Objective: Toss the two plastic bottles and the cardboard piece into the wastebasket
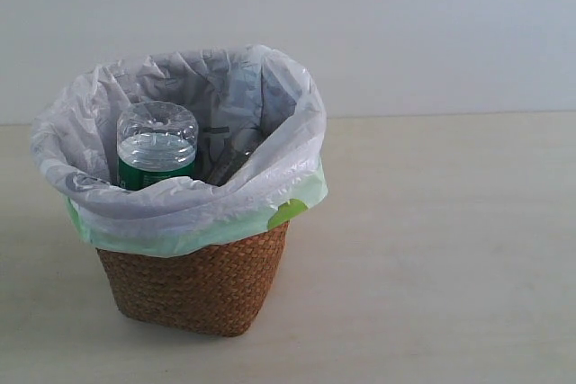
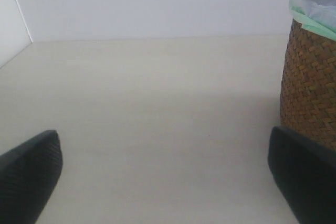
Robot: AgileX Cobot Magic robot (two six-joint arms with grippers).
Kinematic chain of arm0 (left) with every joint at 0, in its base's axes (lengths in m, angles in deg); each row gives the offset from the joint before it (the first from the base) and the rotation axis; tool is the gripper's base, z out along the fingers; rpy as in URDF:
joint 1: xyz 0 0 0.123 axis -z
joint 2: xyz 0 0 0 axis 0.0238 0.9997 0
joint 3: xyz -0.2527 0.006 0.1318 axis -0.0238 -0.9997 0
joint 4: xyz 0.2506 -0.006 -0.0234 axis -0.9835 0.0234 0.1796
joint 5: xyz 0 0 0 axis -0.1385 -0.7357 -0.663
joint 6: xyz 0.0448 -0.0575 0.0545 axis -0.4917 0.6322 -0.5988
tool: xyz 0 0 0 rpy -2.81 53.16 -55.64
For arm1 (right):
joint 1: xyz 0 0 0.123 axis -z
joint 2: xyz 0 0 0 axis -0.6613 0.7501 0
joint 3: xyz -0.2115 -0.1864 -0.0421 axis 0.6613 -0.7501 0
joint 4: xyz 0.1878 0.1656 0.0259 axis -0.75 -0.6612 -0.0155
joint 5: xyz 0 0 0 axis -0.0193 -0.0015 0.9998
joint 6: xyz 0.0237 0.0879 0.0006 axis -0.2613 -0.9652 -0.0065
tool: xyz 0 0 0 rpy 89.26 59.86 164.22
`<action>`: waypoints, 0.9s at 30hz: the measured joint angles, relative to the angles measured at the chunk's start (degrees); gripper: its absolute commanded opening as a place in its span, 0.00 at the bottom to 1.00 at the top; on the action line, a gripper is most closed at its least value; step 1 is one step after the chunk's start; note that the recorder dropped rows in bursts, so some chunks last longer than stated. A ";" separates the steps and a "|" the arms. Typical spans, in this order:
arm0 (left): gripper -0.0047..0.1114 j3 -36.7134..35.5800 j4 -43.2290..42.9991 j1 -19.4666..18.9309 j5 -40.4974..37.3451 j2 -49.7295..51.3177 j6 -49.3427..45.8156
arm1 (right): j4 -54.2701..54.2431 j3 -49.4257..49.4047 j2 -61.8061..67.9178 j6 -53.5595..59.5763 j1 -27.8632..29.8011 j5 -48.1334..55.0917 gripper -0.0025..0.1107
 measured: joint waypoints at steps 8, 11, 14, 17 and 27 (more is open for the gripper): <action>0.97 0.00 0.00 0.00 0.00 0.00 0.00 | 1.94 -0.13 0.00 4.85 0.00 4.31 0.02; 0.97 0.00 0.00 0.00 0.00 0.00 0.00 | 1.94 -0.25 0.00 8.62 0.00 7.72 0.02; 0.97 0.00 0.00 0.00 0.00 0.00 0.00 | 2.28 -0.25 0.00 11.64 0.00 8.31 0.02; 0.97 0.00 0.00 0.00 0.00 0.00 0.00 | 2.42 -0.25 0.00 13.43 0.00 8.52 0.02; 0.97 0.00 0.00 0.00 0.00 0.00 0.00 | 2.55 -0.25 0.00 14.00 1.49 8.66 0.02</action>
